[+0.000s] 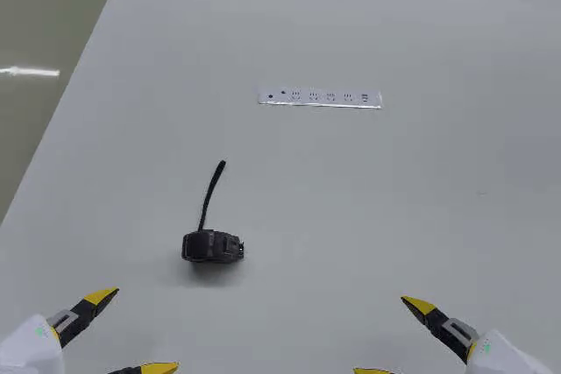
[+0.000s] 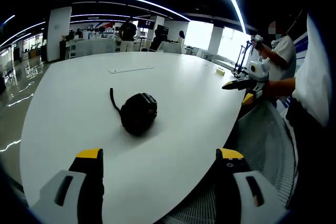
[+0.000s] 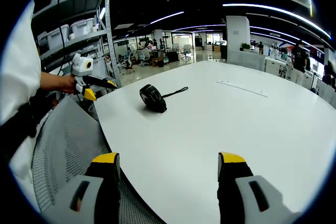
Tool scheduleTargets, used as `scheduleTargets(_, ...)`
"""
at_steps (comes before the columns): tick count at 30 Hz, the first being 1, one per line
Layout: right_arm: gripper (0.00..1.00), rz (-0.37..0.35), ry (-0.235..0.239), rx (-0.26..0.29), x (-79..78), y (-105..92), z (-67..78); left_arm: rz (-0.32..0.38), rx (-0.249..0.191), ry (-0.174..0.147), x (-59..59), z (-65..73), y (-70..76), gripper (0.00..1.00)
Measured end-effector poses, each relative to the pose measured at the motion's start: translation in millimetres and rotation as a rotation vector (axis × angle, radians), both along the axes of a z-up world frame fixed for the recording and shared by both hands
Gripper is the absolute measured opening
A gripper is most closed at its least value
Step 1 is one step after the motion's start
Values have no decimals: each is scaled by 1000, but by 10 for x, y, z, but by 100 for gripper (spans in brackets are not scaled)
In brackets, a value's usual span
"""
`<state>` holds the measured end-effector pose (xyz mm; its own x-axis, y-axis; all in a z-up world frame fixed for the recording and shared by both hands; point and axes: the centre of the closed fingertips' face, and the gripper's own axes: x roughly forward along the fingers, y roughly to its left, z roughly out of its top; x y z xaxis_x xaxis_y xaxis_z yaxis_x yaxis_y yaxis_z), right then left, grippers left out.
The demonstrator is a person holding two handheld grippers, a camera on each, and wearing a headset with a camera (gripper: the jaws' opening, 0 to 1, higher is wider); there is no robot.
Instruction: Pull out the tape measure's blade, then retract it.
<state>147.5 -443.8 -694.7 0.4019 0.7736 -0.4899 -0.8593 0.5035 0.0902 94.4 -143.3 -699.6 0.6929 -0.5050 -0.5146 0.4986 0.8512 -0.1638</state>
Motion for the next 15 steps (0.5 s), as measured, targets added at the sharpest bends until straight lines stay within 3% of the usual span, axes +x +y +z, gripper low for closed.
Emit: scheduleTargets(15,77,16,4,0,20,53,-40,-15,13,12,90,-78,-1,85)
